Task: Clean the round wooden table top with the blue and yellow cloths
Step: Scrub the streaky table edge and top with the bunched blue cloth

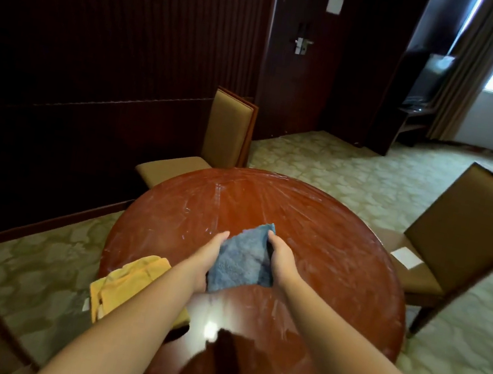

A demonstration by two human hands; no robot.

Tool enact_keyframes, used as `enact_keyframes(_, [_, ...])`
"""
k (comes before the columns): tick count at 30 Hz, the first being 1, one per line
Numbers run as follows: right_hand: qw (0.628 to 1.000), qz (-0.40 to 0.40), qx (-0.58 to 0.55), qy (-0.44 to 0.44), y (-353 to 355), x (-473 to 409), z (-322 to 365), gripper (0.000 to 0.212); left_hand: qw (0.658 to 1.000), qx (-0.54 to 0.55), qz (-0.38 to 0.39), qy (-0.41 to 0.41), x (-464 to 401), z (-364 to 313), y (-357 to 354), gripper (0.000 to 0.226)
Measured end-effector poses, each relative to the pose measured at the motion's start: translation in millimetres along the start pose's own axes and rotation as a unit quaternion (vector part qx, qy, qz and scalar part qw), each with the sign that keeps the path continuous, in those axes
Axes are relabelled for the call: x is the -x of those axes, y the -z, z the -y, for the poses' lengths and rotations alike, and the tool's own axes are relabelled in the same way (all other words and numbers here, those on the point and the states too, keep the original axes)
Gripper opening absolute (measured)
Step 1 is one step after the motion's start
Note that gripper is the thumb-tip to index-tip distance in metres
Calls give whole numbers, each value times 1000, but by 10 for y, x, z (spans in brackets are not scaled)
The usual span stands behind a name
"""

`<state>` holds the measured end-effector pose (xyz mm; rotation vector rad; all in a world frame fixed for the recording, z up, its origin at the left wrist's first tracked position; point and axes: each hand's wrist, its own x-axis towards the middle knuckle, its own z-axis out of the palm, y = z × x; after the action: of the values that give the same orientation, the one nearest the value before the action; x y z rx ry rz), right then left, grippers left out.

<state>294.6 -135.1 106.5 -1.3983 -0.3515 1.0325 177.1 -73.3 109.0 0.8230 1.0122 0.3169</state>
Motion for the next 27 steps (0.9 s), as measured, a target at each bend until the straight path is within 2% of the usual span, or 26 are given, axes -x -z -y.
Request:
enact_keyframes(2, [1000,-6,-5,7,88,-28,-34,40,1000,5,-8,-17,-44,38,-51,34])
enact_keyframes(4, [998,-54,28,19,179,-40,-69,21,995,-5,-69,-73,-149,92,-90,13])
enact_keyframes(5, [995,-76,57,26,226,-55,-100,13,990,-11,-91,-104,-180,114,-115,12])
enact_keyframes(7, [989,-100,100,29,312,-50,-164,8,986,-14,-101,-134,-215,167,-161,19])
enact_keyframes(12, [986,-127,107,0,465,20,-331,8,984,-51,-99,-138,-311,344,-128,23])
enact_keyframes(15, [969,-153,192,15,528,62,-518,7,973,-150,-96,-150,-371,475,-30,29])
enact_keyframes(18, [953,-155,260,12,573,148,-703,23,959,-240,-59,-135,-366,616,91,36])
enact_keyframes(21, [953,-144,267,-19,622,213,-851,35,960,-256,-58,-100,-364,735,181,44])
enact_keyframes(24, [954,-128,269,-21,614,237,-937,32,964,-240,-69,-92,-392,835,253,39])
enact_keyframes(27, [965,-116,233,-14,572,235,-989,30,940,-326,-36,-92,-377,876,339,47])
